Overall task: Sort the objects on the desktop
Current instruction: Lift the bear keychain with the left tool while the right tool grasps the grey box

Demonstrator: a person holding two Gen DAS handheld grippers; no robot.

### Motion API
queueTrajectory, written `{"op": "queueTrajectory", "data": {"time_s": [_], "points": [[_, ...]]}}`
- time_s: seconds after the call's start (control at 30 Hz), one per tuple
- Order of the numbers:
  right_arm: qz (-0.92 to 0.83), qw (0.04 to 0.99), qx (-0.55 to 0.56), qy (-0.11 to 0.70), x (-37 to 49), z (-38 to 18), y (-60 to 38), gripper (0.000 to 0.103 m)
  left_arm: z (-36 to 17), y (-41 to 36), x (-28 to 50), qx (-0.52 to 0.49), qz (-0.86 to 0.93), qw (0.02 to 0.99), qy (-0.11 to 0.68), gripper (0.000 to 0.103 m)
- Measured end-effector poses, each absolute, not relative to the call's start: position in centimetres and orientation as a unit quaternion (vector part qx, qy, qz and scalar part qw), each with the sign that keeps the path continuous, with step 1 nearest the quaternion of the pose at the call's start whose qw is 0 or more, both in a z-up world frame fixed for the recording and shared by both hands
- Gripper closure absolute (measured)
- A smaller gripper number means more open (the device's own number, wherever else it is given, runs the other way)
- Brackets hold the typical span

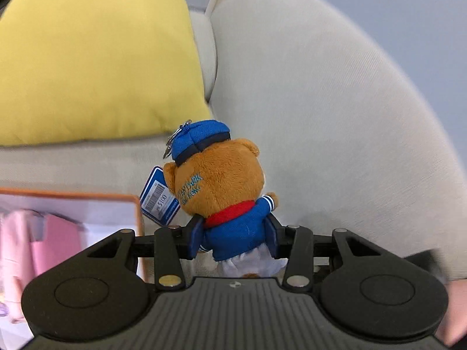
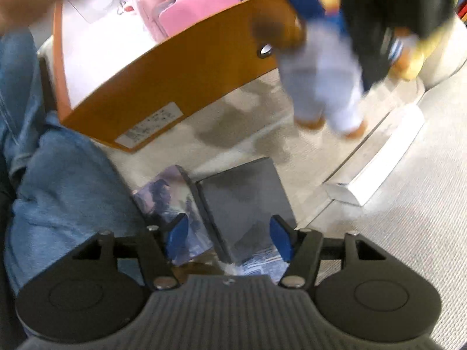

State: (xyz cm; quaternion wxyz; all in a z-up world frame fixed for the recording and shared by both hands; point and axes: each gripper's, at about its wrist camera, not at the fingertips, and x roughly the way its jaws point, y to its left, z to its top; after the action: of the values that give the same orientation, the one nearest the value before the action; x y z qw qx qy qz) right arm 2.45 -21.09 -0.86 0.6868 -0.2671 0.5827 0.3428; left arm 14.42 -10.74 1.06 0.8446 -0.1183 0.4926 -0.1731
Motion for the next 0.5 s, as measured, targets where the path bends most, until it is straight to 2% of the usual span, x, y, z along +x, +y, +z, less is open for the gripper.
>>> {"op": "queueTrajectory", "data": {"time_s": [0.13,0.23,0.37,0.5], "points": [[0.336,0.688,-0.271,0.583,2.2,-3.1,-19.1,0.039,4.0,-8.4,12.4,-0.142,-0.192,0.856,0.458,0.053],[0.327,0.683,-0.289,0.585,1.7,-5.1,-18.1,0.029,5.7,-6.5,10.5,-0.153,-0.194,0.864,0.439,0.053],[0.311,0.678,-0.32,0.584,1.5,-6.7,-17.9,0.027,7.3,-3.9,8.2,-0.159,-0.185,0.874,0.42,0.053],[0.301,0.688,-0.279,0.598,2.7,-6.3,-18.9,0.037,7.9,-1.9,6.3,-0.169,-0.171,0.88,0.409,0.053]]}}
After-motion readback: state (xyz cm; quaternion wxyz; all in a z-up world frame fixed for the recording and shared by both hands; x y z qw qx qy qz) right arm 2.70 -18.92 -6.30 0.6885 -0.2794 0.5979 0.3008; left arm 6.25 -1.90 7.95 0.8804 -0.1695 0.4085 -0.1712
